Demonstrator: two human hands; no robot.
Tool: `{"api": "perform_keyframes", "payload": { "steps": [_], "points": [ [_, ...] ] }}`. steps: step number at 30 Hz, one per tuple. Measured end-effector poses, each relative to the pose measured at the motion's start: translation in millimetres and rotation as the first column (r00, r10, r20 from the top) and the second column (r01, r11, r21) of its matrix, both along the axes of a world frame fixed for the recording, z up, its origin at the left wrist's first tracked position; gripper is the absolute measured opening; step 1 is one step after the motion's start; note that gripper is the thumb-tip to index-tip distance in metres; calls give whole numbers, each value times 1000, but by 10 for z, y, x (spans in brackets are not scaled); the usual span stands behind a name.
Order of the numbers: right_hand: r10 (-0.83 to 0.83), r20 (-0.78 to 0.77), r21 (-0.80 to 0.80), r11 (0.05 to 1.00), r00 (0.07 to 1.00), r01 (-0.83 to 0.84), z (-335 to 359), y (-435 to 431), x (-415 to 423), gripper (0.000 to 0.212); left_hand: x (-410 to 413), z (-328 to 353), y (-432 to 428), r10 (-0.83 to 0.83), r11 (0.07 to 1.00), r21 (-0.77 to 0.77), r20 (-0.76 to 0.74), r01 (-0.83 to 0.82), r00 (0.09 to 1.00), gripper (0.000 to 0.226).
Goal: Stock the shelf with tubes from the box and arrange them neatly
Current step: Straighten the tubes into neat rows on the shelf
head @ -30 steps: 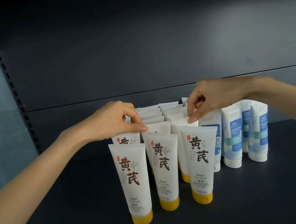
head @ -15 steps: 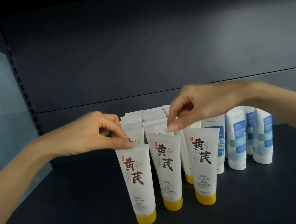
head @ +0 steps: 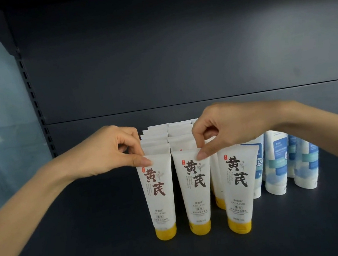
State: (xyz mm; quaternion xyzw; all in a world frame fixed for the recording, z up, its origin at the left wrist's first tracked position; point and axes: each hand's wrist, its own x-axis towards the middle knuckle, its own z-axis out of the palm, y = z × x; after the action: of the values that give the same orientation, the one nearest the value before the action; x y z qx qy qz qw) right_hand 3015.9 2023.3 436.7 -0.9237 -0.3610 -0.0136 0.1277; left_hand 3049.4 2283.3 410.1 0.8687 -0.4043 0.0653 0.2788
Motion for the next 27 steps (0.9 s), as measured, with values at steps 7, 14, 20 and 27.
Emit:
{"api": "perform_keyframes", "payload": {
  "steps": [7, 14, 20, 27],
  "points": [
    [-32, -3, 47, 998, 999, 32, -28, -57, 53, 21, 65, 0, -31, -15, 999, -30, -26, 15, 1000, 8],
    [-27, -33, 86, 996, 999, 30, -65, -72, 61, 21, 90, -34, -23, -29, 997, -67, -52, 25, 998, 19],
    [-26, -33, 123, 992, 999, 30, -104, -90, 59, 21, 67, -26, -9, -30, 998, -48, -76, 27, 997, 20],
    [-28, -41, 145, 989, 999, 34, -117, -97, 62, 21, 44, -43, -60, -36, 994, -105, -88, 27, 995, 17]
  ]
}}
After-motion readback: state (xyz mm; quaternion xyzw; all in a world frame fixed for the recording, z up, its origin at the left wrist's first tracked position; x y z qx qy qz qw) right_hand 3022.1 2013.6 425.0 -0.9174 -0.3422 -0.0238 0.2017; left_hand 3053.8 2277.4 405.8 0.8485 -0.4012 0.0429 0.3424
